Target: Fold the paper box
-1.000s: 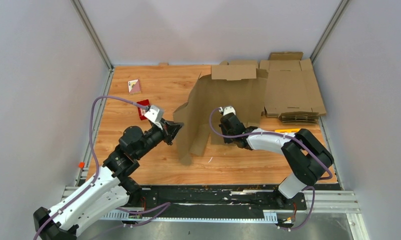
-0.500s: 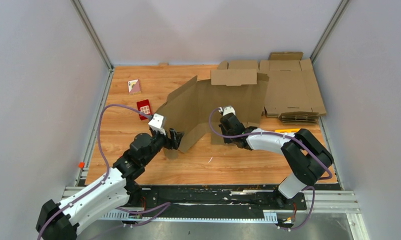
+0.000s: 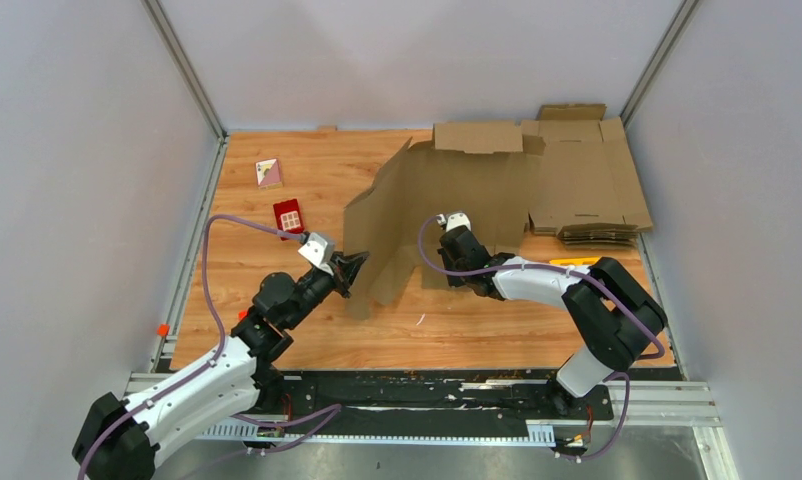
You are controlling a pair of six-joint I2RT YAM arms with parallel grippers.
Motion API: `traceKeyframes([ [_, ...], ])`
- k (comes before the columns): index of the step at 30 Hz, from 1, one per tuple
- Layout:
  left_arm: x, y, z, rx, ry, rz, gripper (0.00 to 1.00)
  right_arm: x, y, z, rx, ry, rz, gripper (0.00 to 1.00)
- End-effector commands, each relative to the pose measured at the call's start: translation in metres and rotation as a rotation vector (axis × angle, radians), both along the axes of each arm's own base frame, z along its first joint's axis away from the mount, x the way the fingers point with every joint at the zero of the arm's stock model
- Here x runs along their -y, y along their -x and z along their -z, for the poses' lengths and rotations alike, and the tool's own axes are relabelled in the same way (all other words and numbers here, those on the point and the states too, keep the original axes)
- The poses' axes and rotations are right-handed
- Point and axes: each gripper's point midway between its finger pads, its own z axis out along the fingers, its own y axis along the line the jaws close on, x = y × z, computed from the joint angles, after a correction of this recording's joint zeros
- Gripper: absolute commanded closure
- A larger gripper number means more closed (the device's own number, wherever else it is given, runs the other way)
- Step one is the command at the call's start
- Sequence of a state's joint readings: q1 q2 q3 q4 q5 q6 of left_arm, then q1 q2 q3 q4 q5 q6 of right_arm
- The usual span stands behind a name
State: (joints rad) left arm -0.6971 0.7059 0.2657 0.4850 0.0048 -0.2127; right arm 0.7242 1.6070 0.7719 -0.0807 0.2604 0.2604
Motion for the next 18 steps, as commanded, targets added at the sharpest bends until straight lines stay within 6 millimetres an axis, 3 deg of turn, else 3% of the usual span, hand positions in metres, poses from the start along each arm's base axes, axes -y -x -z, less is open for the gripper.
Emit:
traceKeyframes([
  [1,0.007,0.008,-0.018,0.072,0.023,0.065,1.00,0.006,0.013,0.018,-0.070,0.047,-0.013,1.00],
  [13,0.010,0.031,-0.034,0.013,0.109,0.149,1.00,0.010,0.011,0.016,-0.060,0.056,0.006,1.00],
  [18,0.011,0.038,-0.031,-0.072,0.099,0.165,1.00,0.008,0.012,0.017,-0.062,0.053,-0.002,1.00],
])
